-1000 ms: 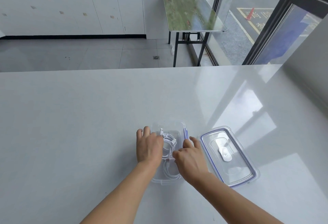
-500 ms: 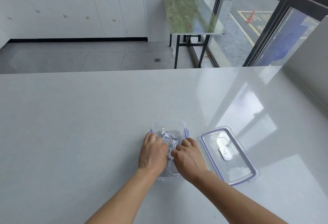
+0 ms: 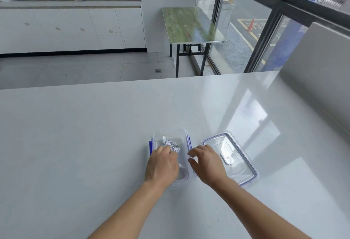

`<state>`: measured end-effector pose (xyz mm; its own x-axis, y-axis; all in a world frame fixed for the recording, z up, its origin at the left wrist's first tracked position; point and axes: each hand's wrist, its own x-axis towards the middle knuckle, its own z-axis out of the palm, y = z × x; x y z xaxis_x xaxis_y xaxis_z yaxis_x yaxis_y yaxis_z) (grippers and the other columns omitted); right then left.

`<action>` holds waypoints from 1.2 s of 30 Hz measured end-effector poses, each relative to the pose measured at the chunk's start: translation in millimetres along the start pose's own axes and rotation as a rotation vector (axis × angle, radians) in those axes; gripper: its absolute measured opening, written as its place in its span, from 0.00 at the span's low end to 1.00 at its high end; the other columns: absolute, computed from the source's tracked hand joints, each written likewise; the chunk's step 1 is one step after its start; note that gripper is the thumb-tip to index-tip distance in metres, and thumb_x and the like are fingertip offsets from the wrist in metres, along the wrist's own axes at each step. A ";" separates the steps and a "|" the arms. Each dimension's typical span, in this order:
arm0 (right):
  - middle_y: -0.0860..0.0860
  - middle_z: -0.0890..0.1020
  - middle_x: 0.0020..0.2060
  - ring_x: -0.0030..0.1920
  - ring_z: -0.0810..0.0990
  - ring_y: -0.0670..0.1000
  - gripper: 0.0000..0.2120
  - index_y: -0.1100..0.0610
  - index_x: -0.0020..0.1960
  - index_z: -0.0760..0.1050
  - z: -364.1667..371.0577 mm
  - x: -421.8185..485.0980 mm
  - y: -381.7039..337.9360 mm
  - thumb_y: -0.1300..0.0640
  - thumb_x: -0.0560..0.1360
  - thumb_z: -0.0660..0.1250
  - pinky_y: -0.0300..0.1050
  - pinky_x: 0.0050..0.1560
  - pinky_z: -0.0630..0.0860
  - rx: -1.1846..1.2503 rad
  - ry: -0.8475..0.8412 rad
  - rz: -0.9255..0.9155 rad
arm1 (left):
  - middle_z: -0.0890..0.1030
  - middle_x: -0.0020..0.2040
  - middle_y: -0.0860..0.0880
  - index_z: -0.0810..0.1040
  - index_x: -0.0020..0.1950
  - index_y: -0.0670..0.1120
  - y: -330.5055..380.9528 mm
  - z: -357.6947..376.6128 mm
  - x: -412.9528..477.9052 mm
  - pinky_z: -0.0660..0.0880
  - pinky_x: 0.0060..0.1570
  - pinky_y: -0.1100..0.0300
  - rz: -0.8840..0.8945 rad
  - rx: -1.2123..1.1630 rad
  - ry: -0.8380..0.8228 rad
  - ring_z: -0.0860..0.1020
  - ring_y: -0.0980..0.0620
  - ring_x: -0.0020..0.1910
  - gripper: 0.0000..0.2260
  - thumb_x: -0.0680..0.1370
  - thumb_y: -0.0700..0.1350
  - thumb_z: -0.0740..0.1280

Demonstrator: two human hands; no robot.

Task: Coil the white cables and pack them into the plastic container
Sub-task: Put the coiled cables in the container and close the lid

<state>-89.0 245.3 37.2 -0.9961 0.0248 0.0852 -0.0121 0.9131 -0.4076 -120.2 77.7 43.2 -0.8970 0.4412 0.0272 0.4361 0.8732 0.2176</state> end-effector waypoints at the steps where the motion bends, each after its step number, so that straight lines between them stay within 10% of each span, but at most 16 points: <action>1: 0.48 0.84 0.47 0.51 0.77 0.53 0.08 0.53 0.54 0.83 -4.0 -3.1 6.2 0.55 0.76 0.69 0.45 0.50 0.75 0.030 0.034 0.044 | 0.80 0.53 0.49 0.81 0.56 0.47 6.0 0.0 -0.1 0.69 0.56 0.57 -0.003 -0.048 0.014 0.75 0.47 0.55 0.12 0.78 0.44 0.60; 13: 0.46 0.85 0.47 0.48 0.81 0.50 0.09 0.51 0.54 0.82 -34.8 -24.8 106.3 0.53 0.76 0.68 0.42 0.41 0.72 0.042 0.067 0.419 | 0.80 0.55 0.47 0.80 0.59 0.46 84.3 6.1 19.8 0.74 0.54 0.55 -0.021 -0.301 0.013 0.76 0.46 0.57 0.13 0.78 0.45 0.63; 23: 0.51 0.78 0.55 0.59 0.75 0.54 0.16 0.51 0.62 0.77 -37.9 -26.1 159.9 0.49 0.76 0.66 0.47 0.45 0.76 -0.060 0.017 0.582 | 0.76 0.64 0.44 0.71 0.69 0.45 138.5 42.3 35.7 0.72 0.56 0.56 -0.337 -0.491 -0.322 0.76 0.44 0.61 0.22 0.76 0.50 0.64; 29: 0.52 0.75 0.47 0.55 0.74 0.57 0.11 0.56 0.49 0.75 -32.0 -21.5 165.1 0.48 0.77 0.63 0.49 0.43 0.75 -0.087 -0.077 0.620 | 0.76 0.64 0.44 0.71 0.69 0.42 144.5 48.8 51.5 0.70 0.46 0.59 -0.483 -0.601 -0.349 0.77 0.45 0.58 0.24 0.75 0.49 0.66; 36: 0.52 0.81 0.45 0.46 0.79 0.55 0.10 0.56 0.51 0.79 -36.4 -14.1 163.7 0.51 0.78 0.64 0.45 0.39 0.71 0.094 -0.084 0.686 | 0.70 0.72 0.45 0.66 0.75 0.45 139.6 47.8 51.7 0.73 0.60 0.53 -0.639 -0.855 -0.355 0.73 0.44 0.66 0.30 0.73 0.50 0.66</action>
<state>-73.7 409.2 2.3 -0.7848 0.5483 -0.2889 0.6185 0.6633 -0.4213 -102.2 232.3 28.3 -0.8074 0.1163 -0.5785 -0.4116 0.5914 0.6934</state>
